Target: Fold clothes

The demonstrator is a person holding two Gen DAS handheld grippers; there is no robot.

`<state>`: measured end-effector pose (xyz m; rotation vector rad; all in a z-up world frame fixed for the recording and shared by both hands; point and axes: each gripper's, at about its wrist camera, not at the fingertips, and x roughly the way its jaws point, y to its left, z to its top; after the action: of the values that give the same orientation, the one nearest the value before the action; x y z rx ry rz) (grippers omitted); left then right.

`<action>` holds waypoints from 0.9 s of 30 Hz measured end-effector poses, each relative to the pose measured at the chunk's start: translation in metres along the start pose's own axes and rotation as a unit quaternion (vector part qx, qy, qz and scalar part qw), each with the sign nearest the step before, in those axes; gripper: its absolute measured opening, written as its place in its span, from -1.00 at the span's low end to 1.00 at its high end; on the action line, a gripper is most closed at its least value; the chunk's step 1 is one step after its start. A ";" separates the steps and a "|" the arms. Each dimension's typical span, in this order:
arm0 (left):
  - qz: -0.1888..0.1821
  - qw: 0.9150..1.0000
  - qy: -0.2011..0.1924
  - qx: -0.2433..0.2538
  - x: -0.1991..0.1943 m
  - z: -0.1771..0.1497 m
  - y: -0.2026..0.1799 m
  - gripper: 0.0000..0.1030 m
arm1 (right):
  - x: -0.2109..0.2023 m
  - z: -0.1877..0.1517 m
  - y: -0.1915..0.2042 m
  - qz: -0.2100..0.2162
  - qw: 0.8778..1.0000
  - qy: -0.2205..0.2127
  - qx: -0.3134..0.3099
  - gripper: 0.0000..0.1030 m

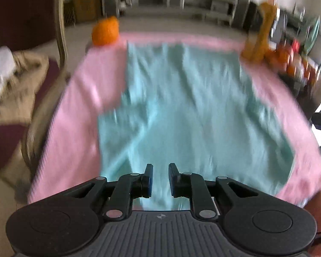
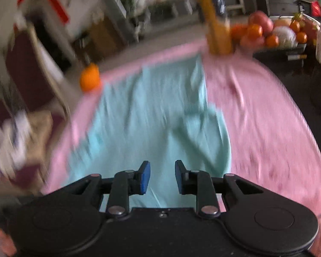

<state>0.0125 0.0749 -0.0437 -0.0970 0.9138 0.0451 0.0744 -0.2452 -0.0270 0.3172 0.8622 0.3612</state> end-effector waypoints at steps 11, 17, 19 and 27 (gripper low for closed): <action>0.006 1.000 0.008 -0.014 0.027 0.015 -0.001 -0.63 | 0.056 0.062 -0.061 -0.030 0.991 -0.044 0.123 -0.32; 0.001 0.999 0.042 -0.011 0.044 0.000 -0.005 -0.62 | 0.128 0.053 -0.116 -0.079 0.986 0.038 0.144 -0.40; 0.002 0.999 0.043 -0.007 0.045 -0.001 -0.006 -0.62 | 0.138 0.052 -0.122 -0.076 0.987 0.041 0.136 -0.40; 0.002 0.999 0.044 -0.009 0.045 -0.003 -0.007 -0.58 | 0.140 0.046 -0.130 0.012 0.986 0.046 0.161 -0.59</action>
<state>0.0380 0.0678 -0.0807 -0.1148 1.0017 0.0542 0.2172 -0.3065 -0.1473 0.6144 1.0097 0.2601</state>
